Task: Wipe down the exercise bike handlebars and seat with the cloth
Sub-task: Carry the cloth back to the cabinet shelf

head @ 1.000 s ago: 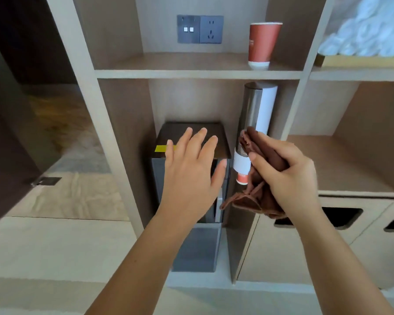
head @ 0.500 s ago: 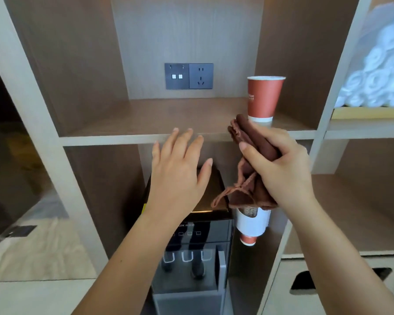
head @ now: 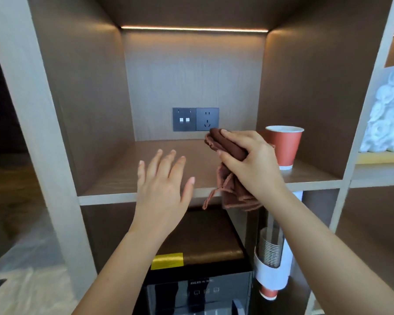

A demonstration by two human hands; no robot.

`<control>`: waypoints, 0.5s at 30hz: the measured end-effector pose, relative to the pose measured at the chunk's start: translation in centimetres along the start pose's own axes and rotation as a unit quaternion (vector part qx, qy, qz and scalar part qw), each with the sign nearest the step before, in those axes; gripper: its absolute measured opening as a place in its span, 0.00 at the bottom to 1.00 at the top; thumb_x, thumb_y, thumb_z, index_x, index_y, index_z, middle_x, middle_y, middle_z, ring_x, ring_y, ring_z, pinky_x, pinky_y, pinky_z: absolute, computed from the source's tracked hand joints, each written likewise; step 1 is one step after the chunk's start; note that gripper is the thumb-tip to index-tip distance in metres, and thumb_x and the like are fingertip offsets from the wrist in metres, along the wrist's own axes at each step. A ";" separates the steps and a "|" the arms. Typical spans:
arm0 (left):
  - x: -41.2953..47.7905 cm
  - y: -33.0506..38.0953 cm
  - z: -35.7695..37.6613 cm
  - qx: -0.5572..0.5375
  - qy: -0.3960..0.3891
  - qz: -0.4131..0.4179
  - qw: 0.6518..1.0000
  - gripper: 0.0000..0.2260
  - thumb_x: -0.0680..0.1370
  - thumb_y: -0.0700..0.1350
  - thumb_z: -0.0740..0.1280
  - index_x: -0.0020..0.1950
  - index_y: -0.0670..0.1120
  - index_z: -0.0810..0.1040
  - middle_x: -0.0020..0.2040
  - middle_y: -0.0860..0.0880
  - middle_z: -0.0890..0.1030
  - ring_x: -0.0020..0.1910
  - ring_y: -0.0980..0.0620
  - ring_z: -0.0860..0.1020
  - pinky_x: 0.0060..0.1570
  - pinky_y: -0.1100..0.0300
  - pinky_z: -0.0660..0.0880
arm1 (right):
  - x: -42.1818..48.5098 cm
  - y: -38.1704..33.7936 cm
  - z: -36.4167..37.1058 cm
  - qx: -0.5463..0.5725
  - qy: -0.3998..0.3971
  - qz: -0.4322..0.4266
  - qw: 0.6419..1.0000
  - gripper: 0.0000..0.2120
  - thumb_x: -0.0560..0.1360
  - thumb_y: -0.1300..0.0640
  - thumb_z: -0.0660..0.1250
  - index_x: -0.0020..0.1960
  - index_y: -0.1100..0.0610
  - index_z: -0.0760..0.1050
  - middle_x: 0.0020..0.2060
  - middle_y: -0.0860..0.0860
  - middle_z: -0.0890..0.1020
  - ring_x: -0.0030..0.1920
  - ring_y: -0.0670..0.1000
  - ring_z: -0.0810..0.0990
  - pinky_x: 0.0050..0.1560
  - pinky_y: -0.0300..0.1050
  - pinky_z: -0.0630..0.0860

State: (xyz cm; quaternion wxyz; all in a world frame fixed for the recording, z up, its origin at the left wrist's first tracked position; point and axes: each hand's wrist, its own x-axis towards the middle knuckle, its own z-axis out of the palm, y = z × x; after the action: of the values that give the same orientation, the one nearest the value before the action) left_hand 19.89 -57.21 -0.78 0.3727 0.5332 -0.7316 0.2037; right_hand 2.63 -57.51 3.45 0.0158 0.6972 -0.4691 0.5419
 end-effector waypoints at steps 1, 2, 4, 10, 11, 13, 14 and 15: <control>0.2 -0.7 0.0 0.005 -0.002 -0.002 1.000 0.18 0.76 0.49 0.62 0.64 0.43 0.72 0.66 0.42 0.72 0.68 0.41 0.65 0.65 0.44 0.50 | 0.6 -0.1 0.6 -0.023 -0.019 0.001 1.000 0.20 0.71 0.57 0.70 0.62 0.52 0.76 0.56 0.52 0.79 0.57 0.49 0.76 0.57 0.33 0.67; 0.3 -1.3 0.0 0.005 -0.003 -0.005 1.000 0.18 0.77 0.50 0.61 0.64 0.43 0.72 0.66 0.42 0.72 0.68 0.41 0.65 0.65 0.44 0.49 | 1.2 -0.1 1.2 -0.049 -0.042 0.001 0.998 0.20 0.71 0.57 0.70 0.62 0.51 0.76 0.55 0.52 0.79 0.55 0.50 0.77 0.55 0.35 0.68; 0.6 -2.1 0.2 0.005 -0.005 -0.012 1.000 0.19 0.77 0.51 0.58 0.64 0.44 0.72 0.66 0.42 0.73 0.68 0.42 0.65 0.66 0.44 0.52 | 2.3 -0.5 2.3 -0.092 -0.086 -0.001 0.992 0.19 0.71 0.56 0.70 0.62 0.49 0.76 0.53 0.52 0.78 0.53 0.52 0.77 0.50 0.38 0.69; 1.1 -2.8 1.0 0.031 -0.002 -0.017 0.999 0.23 0.76 0.55 0.52 0.62 0.44 0.75 0.63 0.43 0.76 0.65 0.43 0.71 0.62 0.41 0.63 | 5.1 -0.6 6.2 -0.188 -0.184 0.058 0.963 0.18 0.74 0.47 0.66 0.62 0.50 0.74 0.54 0.53 0.80 0.52 0.54 0.78 0.53 0.49 0.76; 1.1 -2.8 1.1 0.032 0.000 -0.015 0.999 0.24 0.76 0.55 0.50 0.62 0.44 0.74 0.62 0.43 0.76 0.64 0.43 0.71 0.62 0.41 0.64 | 5.5 -0.4 6.5 -0.219 -0.236 0.089 0.943 0.21 0.74 0.43 0.64 0.63 0.50 0.73 0.56 0.53 0.79 0.54 0.55 0.78 0.56 0.52 0.75; 1.1 -2.9 1.2 0.033 -0.001 -0.008 0.999 0.25 0.76 0.55 0.50 0.62 0.43 0.74 0.62 0.42 0.76 0.64 0.42 0.71 0.61 0.41 0.66 | 6.0 0.0 6.5 -0.279 -0.361 0.123 0.881 0.30 0.72 0.35 0.60 0.70 0.46 0.63 0.70 0.52 0.68 0.67 0.58 0.69 0.65 0.61 0.67; 1.1 -3.0 1.2 0.034 -0.002 -0.006 0.999 0.24 0.76 0.55 0.50 0.63 0.43 0.74 0.62 0.42 0.76 0.64 0.43 0.71 0.61 0.41 0.66 | 6.3 0.1 6.3 -0.294 -0.406 0.124 0.856 0.35 0.71 0.32 0.58 0.73 0.43 0.56 0.75 0.49 0.57 0.72 0.59 0.60 0.69 0.65 0.59; 1.0 -3.0 1.2 0.034 -0.004 -0.004 0.999 0.24 0.76 0.55 0.50 0.63 0.43 0.74 0.62 0.42 0.76 0.64 0.43 0.71 0.61 0.42 0.67 | 6.4 0.1 6.0 -0.293 -0.434 0.122 0.843 0.38 0.70 0.30 0.57 0.74 0.42 0.50 0.76 0.47 0.49 0.75 0.59 0.53 0.70 0.68 0.52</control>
State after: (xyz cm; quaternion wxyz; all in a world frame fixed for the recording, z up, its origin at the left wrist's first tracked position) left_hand 22.14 -59.72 -1.02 0.3525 0.5496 -0.7232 0.2251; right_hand 6.86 -64.79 5.88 -0.0516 0.7613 -0.6460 0.0190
